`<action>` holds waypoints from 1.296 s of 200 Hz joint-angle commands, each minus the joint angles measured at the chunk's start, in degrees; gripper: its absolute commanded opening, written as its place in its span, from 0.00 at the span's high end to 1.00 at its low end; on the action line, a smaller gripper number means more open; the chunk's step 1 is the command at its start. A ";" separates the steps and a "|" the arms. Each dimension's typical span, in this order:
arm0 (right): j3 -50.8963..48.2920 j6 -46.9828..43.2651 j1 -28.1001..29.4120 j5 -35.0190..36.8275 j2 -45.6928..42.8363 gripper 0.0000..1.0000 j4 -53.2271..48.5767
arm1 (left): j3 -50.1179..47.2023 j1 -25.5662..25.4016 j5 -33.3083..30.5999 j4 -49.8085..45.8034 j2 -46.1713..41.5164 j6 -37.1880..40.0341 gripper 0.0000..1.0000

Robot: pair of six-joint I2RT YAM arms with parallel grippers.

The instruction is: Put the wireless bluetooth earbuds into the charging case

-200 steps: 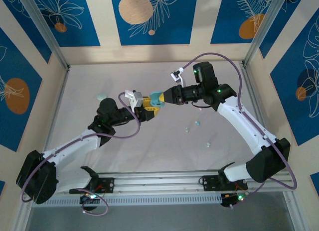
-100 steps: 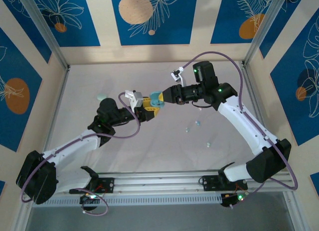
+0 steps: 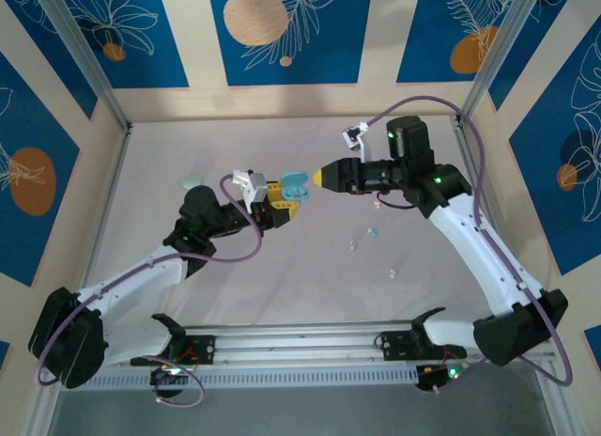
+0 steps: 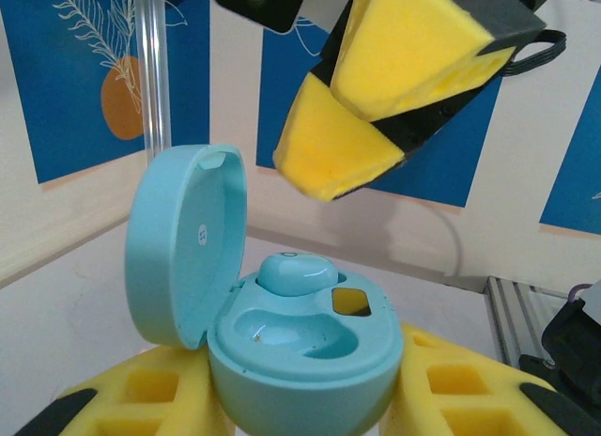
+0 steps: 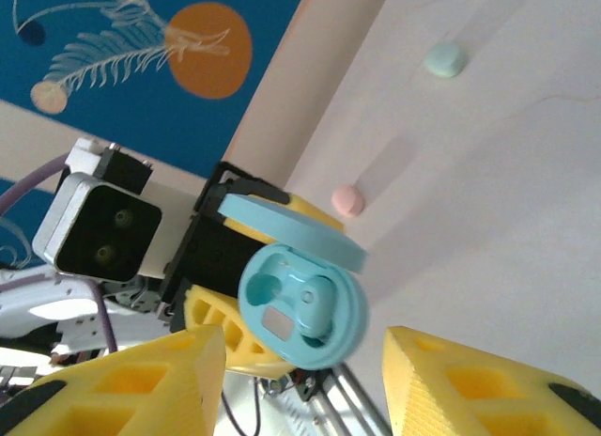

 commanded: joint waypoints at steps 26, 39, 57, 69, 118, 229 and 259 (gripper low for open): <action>-12.73 4.20 -13.43 15.37 -4.06 0.57 -3.43 | 0.45 -0.53 -0.73 2.09 -2.21 0.47 0.64; -15.52 2.19 -18.30 13.71 -1.96 0.59 -5.26 | 0.19 -0.52 -0.92 1.91 -2.75 0.29 0.64; -18.39 -0.99 -21.80 16.14 1.44 0.59 -6.92 | -0.09 -0.50 -1.25 1.77 -3.46 0.22 0.64; -19.13 -2.62 -22.66 19.74 4.07 0.59 -8.12 | -0.18 -0.51 -1.51 1.65 -3.66 0.04 0.64; -21.18 -4.50 -23.81 20.28 13.95 0.60 -6.47 | -0.07 -0.53 -1.66 2.16 -3.57 -0.43 0.64; -16.42 -7.36 -19.95 21.95 29.88 0.63 -4.95 | -0.18 -0.46 -2.05 0.80 -4.80 -0.35 0.64; -15.77 -8.48 -18.59 22.11 31.25 0.66 -5.31 | -0.35 -0.53 -2.14 0.59 -5.15 -0.19 0.64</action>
